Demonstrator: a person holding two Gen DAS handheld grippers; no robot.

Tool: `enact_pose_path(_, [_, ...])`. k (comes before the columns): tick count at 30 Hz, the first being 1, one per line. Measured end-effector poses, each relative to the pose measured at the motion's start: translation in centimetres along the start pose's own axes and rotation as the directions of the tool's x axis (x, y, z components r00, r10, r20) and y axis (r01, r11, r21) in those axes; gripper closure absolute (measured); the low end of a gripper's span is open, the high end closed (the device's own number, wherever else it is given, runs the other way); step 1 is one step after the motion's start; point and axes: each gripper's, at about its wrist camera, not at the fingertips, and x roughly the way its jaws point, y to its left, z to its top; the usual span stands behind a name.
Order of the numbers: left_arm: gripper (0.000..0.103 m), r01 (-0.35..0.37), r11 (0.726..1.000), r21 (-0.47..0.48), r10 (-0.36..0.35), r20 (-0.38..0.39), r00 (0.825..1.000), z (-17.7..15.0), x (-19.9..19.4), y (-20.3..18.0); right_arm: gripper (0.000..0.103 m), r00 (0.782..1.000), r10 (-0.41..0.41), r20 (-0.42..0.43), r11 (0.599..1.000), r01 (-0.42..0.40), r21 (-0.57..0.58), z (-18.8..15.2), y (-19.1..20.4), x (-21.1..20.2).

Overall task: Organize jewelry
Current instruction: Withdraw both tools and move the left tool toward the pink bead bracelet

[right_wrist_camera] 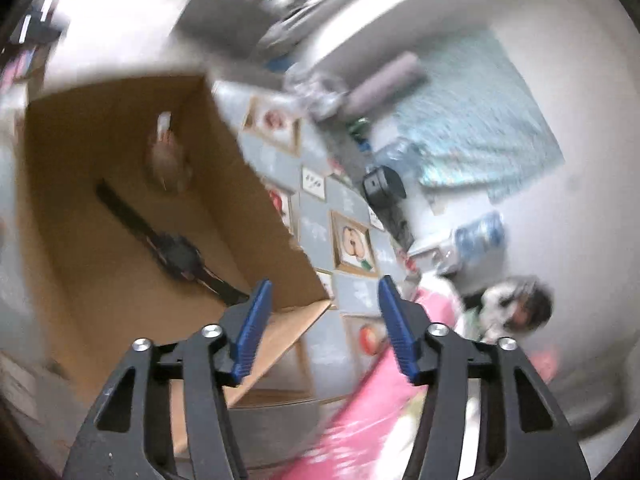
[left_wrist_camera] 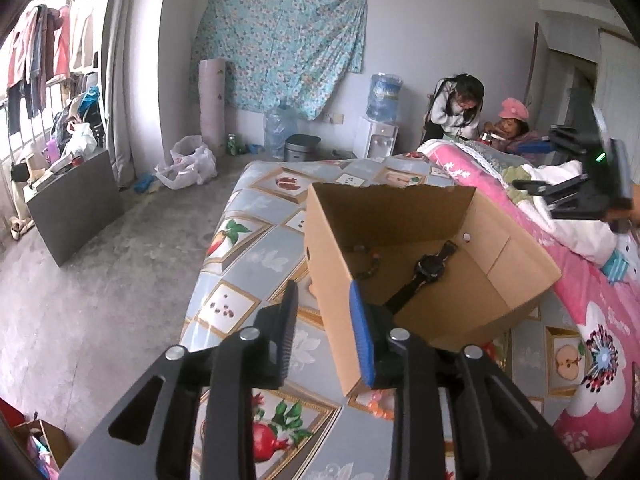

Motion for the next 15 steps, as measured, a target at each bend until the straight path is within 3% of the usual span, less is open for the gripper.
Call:
enact_pose_path(3, [0.062, 0.002, 1.000, -0.005, -0.002, -0.015, 1.000, -1.3, -0.6, 0.1, 0.036, 0.991, 0.107, 0.078, 0.959, -0.124, 0.254, -1.8, 0.1, -3.5])
enact_pose_path(5, [0.056, 0.000, 1.000, -0.007, -0.001, -0.044, 0.999, -2.4, -0.8, 0.1, 0.030, 0.967, 0.202, 0.152, 0.870, -0.249, 0.427, -4.0, 1.0, -6.0])
enact_pose_path(8, [0.046, -0.004, 1.000, -0.002, 0.004, -0.107, 0.994, -4.3, -0.6, -0.2, 0.023, 0.949, 0.249, 0.195, 0.788, -0.316, 0.529, -5.9, 3.5, -6.9])
enact_pose_path(11, [0.037, 0.012, 1.000, 0.012, -0.009, -0.196, 0.981, -6.7, 0.5, -1.1, 0.019, 0.939, 0.312, 0.145, 0.729, -0.334, 0.597, -8.0, 7.8, -6.1])
enact_pose_path(15, [0.035, 0.003, 0.997, 0.072, 0.020, -0.316, 0.949, -9.4, 3.1, -3.3, 0.019, 0.920, 0.392, -0.019, 0.666, -0.270, 0.695, -10.7, 13.2, -2.8])
